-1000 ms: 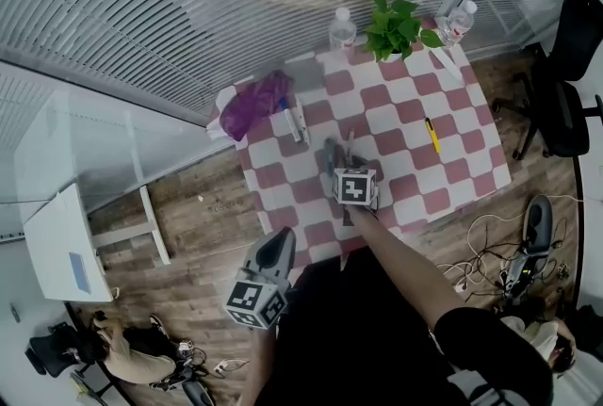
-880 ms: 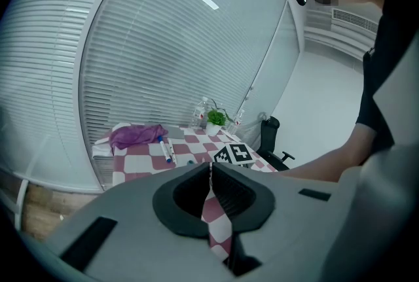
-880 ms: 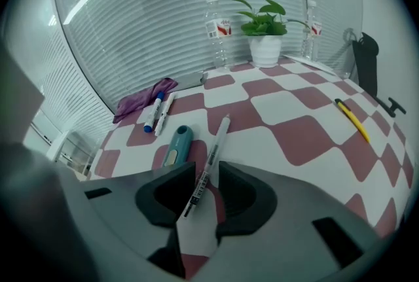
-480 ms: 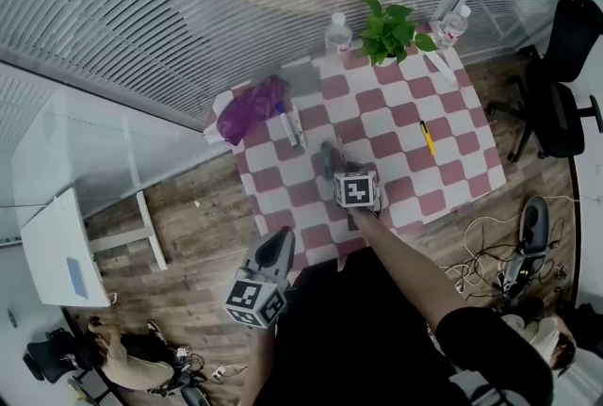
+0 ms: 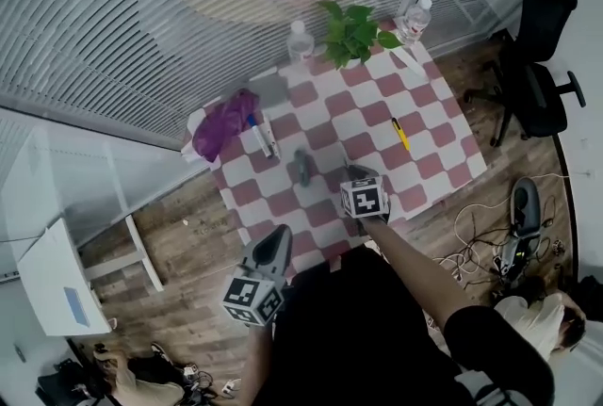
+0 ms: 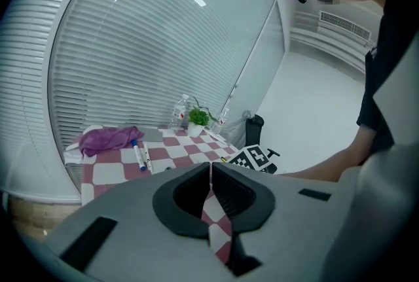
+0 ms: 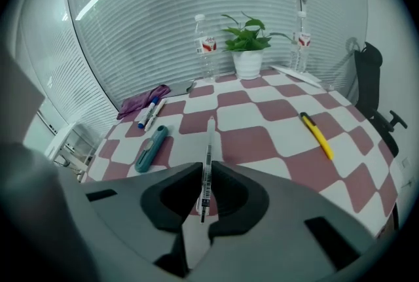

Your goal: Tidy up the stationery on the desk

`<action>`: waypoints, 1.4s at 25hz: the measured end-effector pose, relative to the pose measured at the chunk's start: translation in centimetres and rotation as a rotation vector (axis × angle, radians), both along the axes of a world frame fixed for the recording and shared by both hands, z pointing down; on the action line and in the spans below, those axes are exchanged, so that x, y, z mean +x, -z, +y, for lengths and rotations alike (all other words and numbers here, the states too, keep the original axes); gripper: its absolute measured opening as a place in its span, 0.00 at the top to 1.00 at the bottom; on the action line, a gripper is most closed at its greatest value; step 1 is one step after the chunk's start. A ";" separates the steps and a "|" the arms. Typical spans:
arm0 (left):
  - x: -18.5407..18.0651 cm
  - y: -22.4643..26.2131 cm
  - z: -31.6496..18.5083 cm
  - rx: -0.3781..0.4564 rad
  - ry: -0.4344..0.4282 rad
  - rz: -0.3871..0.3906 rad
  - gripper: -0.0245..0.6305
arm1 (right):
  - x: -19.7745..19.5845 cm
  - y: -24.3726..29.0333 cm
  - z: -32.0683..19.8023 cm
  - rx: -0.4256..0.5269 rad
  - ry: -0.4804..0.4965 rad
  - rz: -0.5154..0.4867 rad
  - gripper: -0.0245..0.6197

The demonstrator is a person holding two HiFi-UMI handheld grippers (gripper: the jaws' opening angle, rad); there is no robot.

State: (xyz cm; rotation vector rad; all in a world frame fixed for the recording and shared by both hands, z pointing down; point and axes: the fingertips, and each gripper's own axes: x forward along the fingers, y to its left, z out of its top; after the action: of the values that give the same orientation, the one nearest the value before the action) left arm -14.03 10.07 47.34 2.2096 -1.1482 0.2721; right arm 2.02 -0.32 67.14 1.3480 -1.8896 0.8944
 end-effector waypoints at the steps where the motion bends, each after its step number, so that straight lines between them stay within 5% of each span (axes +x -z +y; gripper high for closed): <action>1: 0.4 0.0 -0.2 0.001 -0.009 0.002 0.91 | 1.0 0.3 0.0 0.012 0.003 0.010 0.87; 16: 6.3 -0.5 -2.8 -0.023 -0.071 -0.001 0.91 | 14.1 0.0 -3.2 0.040 0.019 0.105 0.87; 35: 7.9 -1.0 -3.5 -0.033 0.009 -0.013 0.91 | 15.3 -1.8 -4.7 0.059 0.089 0.162 0.80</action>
State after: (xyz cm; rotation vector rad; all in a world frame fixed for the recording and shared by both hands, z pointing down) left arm -6.17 6.54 48.37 2.1761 -1.1523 0.3005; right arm 17.31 -5.02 68.90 1.3187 -1.8477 0.6701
